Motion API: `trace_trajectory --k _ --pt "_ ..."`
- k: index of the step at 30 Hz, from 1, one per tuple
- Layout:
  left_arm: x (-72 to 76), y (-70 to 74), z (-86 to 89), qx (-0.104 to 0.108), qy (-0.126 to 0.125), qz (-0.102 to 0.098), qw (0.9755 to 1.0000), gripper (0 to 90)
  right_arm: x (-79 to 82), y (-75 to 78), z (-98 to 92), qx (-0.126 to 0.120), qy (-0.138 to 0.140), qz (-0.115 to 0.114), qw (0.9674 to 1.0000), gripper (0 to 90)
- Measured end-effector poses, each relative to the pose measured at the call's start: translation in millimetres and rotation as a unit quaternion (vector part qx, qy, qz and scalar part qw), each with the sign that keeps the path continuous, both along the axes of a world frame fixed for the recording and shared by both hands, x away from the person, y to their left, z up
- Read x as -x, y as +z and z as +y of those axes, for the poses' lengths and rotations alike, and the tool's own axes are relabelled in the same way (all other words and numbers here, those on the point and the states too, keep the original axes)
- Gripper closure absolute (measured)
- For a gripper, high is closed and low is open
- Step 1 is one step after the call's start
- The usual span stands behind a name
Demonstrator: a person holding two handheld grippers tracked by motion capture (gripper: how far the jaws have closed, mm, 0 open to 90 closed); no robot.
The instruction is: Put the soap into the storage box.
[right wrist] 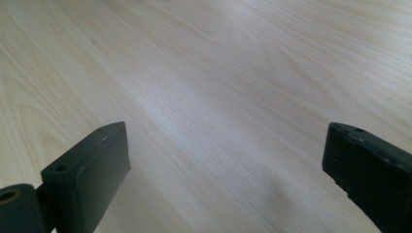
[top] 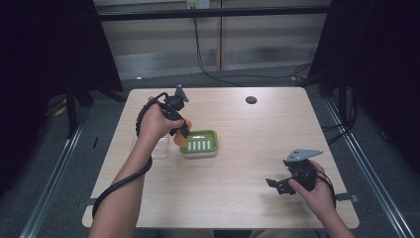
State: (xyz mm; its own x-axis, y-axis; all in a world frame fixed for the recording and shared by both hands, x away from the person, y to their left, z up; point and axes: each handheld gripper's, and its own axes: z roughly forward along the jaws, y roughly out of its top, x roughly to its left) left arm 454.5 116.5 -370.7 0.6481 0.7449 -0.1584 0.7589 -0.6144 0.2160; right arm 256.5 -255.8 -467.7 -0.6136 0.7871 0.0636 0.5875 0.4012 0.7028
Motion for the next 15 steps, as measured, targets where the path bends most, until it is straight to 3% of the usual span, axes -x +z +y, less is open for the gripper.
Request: trace_trajectory --k 8,15 --pt "-3.9 -10.3 -6.1 0.004 -0.002 0.007 1.0000 50.3 0.2 0.6 -0.2 -0.002 -0.001 -0.001 1.0000 2.7" --pt "-10.8 -24.6 -12.7 -0.013 -0.011 0.013 0.9998 50.4 0.2 0.6 -0.4 0.000 -0.001 -0.001 1.0000 2.7"
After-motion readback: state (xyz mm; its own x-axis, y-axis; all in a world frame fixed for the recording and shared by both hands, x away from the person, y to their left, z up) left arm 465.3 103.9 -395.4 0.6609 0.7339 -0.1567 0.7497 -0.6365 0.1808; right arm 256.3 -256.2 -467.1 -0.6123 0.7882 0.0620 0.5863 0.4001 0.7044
